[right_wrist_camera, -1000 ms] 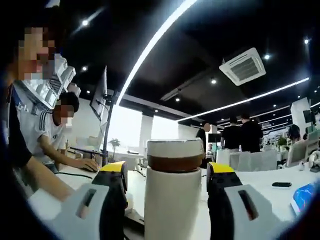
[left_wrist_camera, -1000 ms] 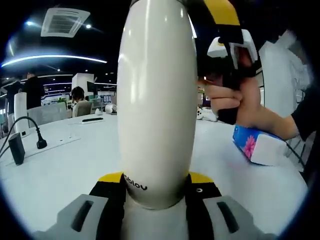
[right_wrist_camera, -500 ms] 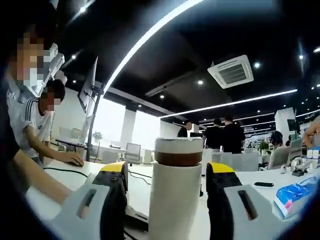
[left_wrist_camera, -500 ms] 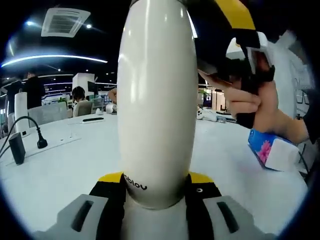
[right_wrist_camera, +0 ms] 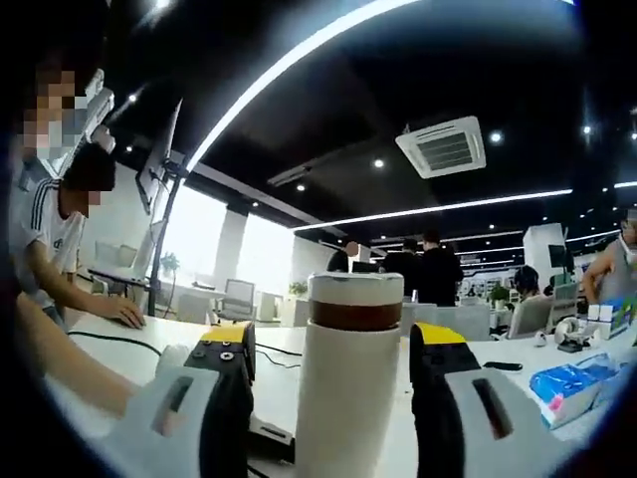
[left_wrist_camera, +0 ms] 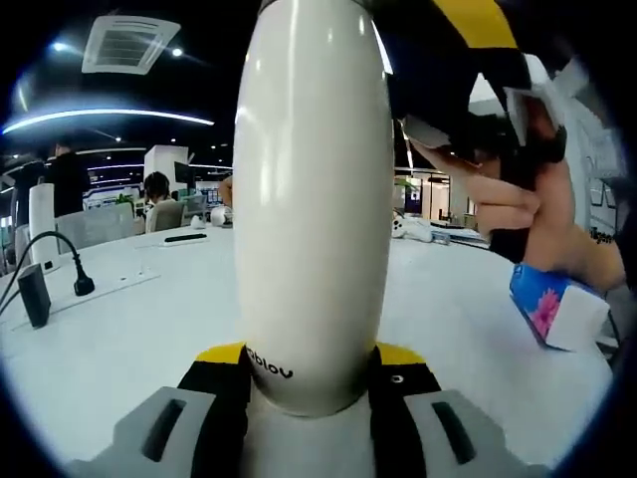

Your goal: Grasp the water cup twist off the cup lid place the cup lid on the table

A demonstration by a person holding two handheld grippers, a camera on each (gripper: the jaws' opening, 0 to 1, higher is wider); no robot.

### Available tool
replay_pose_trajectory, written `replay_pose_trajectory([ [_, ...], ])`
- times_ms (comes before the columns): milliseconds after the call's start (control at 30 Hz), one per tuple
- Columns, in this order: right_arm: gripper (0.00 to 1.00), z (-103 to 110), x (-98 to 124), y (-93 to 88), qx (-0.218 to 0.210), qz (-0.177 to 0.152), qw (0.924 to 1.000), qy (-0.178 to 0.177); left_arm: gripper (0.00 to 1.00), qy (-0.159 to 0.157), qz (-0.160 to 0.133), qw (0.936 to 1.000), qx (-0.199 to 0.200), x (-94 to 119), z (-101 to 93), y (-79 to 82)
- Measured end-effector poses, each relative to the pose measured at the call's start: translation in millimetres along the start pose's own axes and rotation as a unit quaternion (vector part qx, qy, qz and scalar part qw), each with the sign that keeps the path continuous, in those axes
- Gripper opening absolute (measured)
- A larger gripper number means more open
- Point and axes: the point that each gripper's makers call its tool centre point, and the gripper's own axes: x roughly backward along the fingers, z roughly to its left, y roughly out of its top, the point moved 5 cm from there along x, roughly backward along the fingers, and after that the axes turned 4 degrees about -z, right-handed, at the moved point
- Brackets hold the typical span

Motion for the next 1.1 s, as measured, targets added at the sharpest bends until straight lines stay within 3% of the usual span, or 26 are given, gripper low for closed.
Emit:
replay_pose_trajectory([
  [233,0.65,-1,-2,3.4,0.015,-0.004,0.9996,-0.024,0.48,0.0,0.0,1.0,0.0,-1,-0.2,-0.3],
  [600,0.66,4,-13,8.6,0.014,-0.023,0.9995,-0.018,0.48,-0.001,0.0,1.0,0.0,-2,-0.8,-0.1],
  [1100,0.48,-18,-27,11.8,0.002,-0.049,0.9985,-0.025,0.48,-0.001,0.0,1.0,0.0,-1,-0.1,0.2],
])
